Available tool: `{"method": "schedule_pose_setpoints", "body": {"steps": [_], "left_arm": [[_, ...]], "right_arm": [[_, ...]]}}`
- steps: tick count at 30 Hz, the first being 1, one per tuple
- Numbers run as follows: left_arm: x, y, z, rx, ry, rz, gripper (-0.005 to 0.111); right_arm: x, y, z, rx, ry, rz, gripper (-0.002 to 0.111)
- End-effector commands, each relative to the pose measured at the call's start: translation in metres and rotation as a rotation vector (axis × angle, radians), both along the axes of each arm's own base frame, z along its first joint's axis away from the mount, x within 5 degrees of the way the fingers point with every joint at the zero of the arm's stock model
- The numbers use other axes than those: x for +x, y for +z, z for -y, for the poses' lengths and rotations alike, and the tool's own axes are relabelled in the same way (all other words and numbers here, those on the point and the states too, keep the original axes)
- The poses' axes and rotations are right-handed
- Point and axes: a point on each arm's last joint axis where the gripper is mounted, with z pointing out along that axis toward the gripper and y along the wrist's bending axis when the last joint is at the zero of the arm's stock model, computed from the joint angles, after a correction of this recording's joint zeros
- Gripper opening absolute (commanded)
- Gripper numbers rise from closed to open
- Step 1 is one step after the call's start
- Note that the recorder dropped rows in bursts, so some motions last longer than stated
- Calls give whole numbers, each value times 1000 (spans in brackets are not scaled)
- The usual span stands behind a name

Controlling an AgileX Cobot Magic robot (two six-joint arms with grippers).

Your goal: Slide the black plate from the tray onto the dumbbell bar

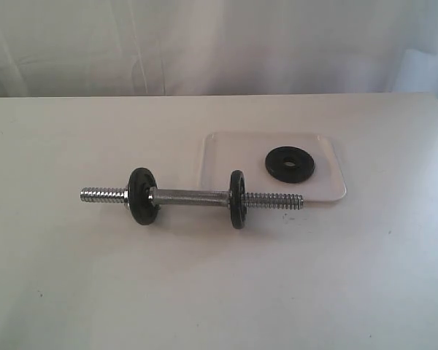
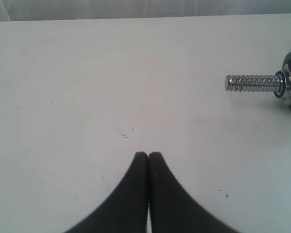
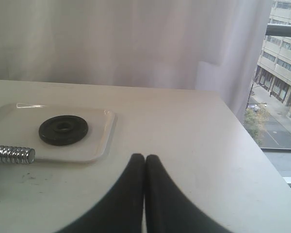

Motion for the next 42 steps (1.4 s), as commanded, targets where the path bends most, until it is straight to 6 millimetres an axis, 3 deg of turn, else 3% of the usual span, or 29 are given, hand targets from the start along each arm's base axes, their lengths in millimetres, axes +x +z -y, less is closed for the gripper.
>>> {"method": "schedule_pose_setpoints", "body": {"steps": [1,10,20,26,32,37,42], "left_arm": [[1,4,1,-97,18,52,0],[2,14,0,-327,65,123,0],[-13,79,2,-330,33,210,0],[-38,118,4,-302,9,153,0],[-63,161,5,-138,-40,87,0],[-64,186,6,-61,-66,-26,0],[-47,207,7,-12,-85,-119,0]], "right_arm": [[0,-1,0,5,-2,8,0],[0,0,0,4,-1,23,0],[0,4,0,4,1,67,0],[0,4,0,4,1,67,0],[0,5,0,17,0,67,0],[0,5,0,17,0,67,0],[0,5,0,17,0,67,0]]}}
